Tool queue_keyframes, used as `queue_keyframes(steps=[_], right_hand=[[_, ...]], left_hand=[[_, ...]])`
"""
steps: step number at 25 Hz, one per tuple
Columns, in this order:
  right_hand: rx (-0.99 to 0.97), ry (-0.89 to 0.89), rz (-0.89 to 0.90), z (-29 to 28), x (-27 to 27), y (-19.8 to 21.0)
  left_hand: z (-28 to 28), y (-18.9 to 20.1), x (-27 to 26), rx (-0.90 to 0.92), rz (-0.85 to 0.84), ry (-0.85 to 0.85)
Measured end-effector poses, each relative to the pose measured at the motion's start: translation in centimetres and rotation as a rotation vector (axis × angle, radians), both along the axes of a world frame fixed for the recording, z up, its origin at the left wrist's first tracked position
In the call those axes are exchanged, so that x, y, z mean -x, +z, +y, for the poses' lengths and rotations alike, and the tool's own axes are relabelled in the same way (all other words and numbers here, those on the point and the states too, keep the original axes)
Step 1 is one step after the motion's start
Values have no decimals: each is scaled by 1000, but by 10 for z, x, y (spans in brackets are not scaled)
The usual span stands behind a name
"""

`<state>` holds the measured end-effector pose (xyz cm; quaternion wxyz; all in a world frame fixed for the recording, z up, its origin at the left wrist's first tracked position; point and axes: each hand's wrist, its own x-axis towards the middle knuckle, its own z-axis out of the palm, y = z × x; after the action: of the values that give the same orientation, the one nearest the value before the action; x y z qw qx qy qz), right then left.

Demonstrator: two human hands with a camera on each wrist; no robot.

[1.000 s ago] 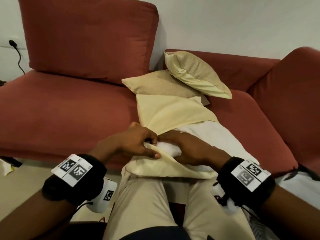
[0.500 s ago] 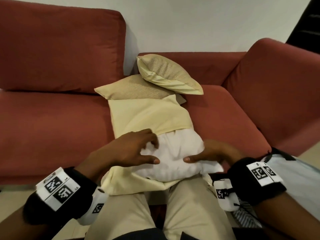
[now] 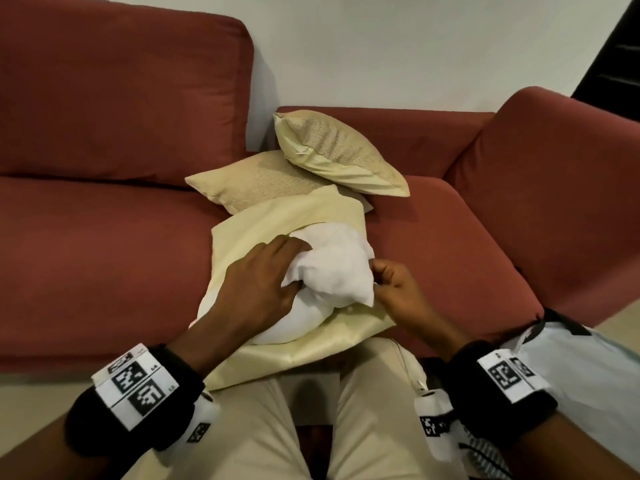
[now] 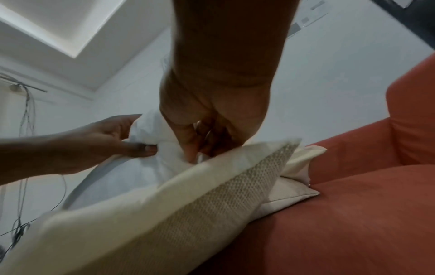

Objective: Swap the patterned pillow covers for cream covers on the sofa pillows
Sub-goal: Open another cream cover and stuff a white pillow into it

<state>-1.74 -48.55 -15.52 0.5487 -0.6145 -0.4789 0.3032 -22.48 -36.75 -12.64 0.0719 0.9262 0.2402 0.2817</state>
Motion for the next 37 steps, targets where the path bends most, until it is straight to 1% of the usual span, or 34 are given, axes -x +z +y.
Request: queue_keyframes(steps=[1, 3, 4, 7, 9, 12, 14, 16, 18, 20, 22, 24, 26, 29, 31, 32, 34, 35, 36, 37], right_hand=[[-25, 4, -146, 1, 7, -7], [-36, -70, -405, 1, 18, -11], [-23, -114, -489, 1, 21, -10], [39, -86, -520, 3, 25, -11], [151, -35, -608, 4, 24, -13], [301, 128, -778, -3, 25, -14], [315, 232, -888, -4, 27, -14], [296, 251, -955, -2, 32, -9], [332, 289, -1048, 1, 37, -3], [413, 321, -1109, 2, 39, 2], [540, 333, -1114, 0, 39, 7], [699, 378, -1133, -4, 42, 13], [767, 401, -1129, -13, 45, 24], [729, 415, -1016, -36, 41, 57], [682, 463, -951, -50, 39, 77], [661, 490, -951, -54, 38, 82], [661, 514, -999, -54, 38, 83], [662, 496, -1015, -52, 33, 81], [656, 462, -1018, -49, 26, 78], [654, 428, -1011, -49, 17, 74]], left_hand=[[0, 2, 0, 11, -6, 2], [6, 8, 3, 52, -50, 24], [12, 11, 6, 75, -71, 47], [23, 14, 14, 122, -113, 76], [21, 14, 17, 113, -116, 87], [26, 13, 17, 100, -117, 97], [32, 13, 19, 108, -117, 86], [36, 12, 23, 135, -95, 45], [39, 11, 25, 145, -99, 13], [41, 12, 25, 162, -102, -16], [38, 12, 25, 148, -66, -30], [29, 12, 21, 126, 30, -36], [15, 11, 10, 143, 170, -27], [-7, 14, -18, 114, 396, -10], [-28, 11, -39, 56, 640, -24], [-40, 5, -48, -1, 759, -34], [-56, -3, -62, -85, 914, -72], [-56, 0, -66, -64, 968, -97], [-50, 5, -70, 33, 1014, -133], [-42, 12, -71, 198, 1026, -171]])
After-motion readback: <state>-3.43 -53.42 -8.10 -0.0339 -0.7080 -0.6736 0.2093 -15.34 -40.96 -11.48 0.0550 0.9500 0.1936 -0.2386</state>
